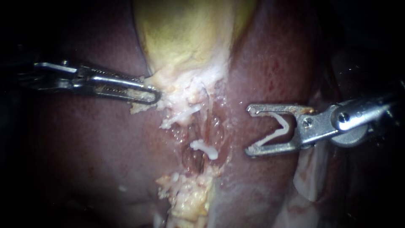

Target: Clipping second clip right tube

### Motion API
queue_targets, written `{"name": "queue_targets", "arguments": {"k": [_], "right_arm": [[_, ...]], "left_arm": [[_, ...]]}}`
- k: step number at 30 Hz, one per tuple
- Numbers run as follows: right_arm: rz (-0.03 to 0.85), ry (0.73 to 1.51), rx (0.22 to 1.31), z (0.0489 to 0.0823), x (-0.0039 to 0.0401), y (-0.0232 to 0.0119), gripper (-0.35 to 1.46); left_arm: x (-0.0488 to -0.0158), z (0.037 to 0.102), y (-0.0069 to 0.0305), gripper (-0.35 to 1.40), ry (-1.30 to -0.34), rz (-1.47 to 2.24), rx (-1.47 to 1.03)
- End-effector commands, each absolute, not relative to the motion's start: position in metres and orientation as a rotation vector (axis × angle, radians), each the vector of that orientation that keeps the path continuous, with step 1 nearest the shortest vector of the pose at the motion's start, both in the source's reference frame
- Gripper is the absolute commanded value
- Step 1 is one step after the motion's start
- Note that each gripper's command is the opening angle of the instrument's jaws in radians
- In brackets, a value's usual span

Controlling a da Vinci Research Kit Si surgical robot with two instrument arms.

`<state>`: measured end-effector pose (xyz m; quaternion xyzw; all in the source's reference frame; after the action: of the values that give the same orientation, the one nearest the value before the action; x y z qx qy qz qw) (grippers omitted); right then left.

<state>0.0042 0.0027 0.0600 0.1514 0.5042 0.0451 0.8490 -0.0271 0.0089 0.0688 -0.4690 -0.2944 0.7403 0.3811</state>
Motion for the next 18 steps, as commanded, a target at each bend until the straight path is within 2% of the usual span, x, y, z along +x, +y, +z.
{"name": "queue_targets", "arguments": {"k": [1, 8, 12, 14, 18], "right_arm": [[0.095, 1.062, 0.319, 0.06, 0.0042, 0.0027, 0.48], [0.092, 1.064, 0.324, 0.0599, 0.0043, 0.0026, 0.47], [0.063, 1.079, 0.364, 0.0598, 0.0046, 0.0026, 0.45], [0.081, 1.077, 0.382, 0.0599, 0.0049, 0.0025, 0.45], [0.183, 1.064, 0.451, 0.0604, 0.0065, 0.0023, 0.45]], "left_arm": [[-0.0268, 0.0684, 0.009, -0.35, -0.755, 1.889, -1.197], [-0.0235, 0.0643, 0.011, -0.35, -0.743, 1.849, -1.203], [-0.0224, 0.0628, 0.0117, -0.35, -0.726, 1.845, -1.22], [-0.0225, 0.0628, 0.0116, -0.35, -0.725, 1.845, -1.219], [-0.0226, 0.063, 0.0113, -0.35, -0.721, 1.846, -1.22]]}}
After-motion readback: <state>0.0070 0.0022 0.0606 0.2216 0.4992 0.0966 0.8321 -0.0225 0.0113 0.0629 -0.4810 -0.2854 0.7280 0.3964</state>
